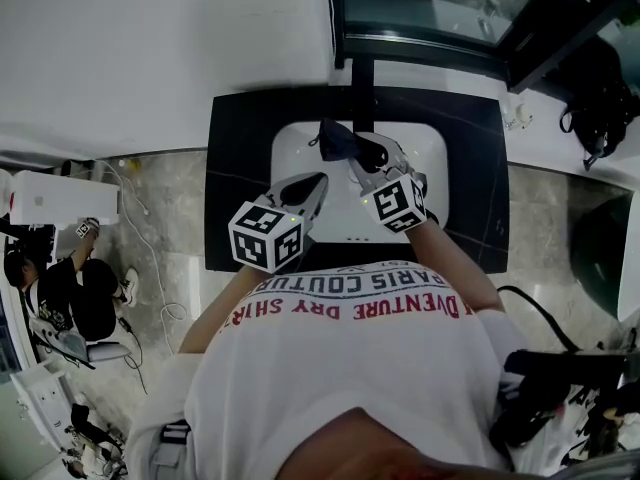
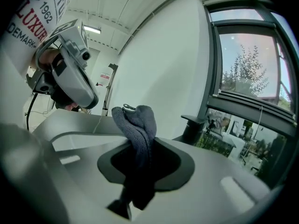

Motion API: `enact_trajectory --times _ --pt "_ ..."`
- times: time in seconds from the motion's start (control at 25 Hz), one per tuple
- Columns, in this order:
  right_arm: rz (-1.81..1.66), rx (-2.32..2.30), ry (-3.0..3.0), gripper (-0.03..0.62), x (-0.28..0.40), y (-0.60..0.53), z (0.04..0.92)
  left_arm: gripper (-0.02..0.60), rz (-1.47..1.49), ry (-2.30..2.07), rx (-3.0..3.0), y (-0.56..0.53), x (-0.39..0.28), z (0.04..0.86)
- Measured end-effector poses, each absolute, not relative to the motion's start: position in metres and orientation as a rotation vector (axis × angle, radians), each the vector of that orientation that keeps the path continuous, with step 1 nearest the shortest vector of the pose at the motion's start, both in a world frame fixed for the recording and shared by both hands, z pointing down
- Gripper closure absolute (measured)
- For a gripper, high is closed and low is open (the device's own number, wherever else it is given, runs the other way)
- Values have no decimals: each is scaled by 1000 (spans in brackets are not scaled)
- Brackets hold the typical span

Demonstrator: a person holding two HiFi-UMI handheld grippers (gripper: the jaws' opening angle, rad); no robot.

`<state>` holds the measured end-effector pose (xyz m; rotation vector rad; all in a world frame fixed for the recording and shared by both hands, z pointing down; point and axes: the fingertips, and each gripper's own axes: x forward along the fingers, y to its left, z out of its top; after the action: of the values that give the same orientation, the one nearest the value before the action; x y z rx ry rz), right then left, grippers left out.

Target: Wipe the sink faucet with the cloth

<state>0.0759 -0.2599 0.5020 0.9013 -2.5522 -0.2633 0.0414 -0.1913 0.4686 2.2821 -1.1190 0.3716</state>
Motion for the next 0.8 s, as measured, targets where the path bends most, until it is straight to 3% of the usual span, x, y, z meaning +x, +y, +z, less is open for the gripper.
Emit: enact_trajectory --times 0.32,0.8 --pt "-222 955 -2579 516 106 -255 498 581 377 -1081 2305 -194 55 470" --pt "163 1131 -2759 516 134 -270 497 580 411 -1023 2318 -209 71 474"
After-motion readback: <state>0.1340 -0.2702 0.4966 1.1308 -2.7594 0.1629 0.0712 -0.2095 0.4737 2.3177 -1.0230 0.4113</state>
